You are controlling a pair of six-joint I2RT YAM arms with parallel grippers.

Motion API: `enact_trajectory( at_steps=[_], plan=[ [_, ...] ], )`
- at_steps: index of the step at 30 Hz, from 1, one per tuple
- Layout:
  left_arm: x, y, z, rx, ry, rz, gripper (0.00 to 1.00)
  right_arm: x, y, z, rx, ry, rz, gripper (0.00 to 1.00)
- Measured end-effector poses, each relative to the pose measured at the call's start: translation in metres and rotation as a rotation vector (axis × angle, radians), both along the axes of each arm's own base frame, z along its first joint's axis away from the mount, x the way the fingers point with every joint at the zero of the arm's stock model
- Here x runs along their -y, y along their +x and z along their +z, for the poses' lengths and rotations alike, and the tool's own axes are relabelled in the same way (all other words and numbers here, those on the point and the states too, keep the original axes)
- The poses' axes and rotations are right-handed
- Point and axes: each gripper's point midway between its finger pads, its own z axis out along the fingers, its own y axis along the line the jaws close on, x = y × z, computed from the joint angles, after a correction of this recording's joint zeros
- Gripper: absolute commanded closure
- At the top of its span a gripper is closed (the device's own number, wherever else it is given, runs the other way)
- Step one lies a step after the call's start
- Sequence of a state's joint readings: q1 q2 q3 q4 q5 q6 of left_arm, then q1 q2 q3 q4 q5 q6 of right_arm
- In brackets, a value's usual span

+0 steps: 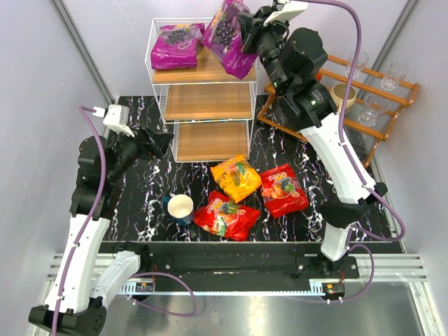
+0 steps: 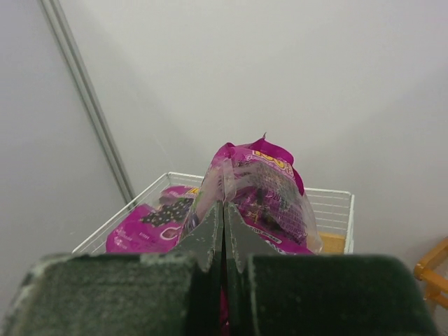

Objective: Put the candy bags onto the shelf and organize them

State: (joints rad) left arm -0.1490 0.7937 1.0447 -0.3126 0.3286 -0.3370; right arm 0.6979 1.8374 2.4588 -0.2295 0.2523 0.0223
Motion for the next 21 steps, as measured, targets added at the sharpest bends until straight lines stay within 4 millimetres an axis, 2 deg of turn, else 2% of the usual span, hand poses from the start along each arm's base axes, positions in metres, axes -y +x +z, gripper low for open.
enact_trajectory(
  at_steps=[7, 12, 17, 21],
  plan=[
    [0.0, 0.0, 0.0, 0.0, 0.0, 0.0, 0.26, 0.016, 0.006, 0.017, 0.045, 0.038, -0.072, 1.0],
    [0.0, 0.0, 0.0, 0.0, 0.0, 0.0, 0.26, 0.019, 0.021, 0.03, 0.095, 0.131, -0.118, 1.0],
    [0.0, 0.0, 0.0, 0.001, 0.0, 0.0, 0.26, 0.006, 0.048, 0.018, 0.093, 0.209, -0.141, 1.0],
    [0.0, 0.0, -0.001, 0.0, 0.0, 0.0, 0.26, -0.014, 0.073, -0.011, 0.044, 0.225, -0.129, 1.0]
  ],
)
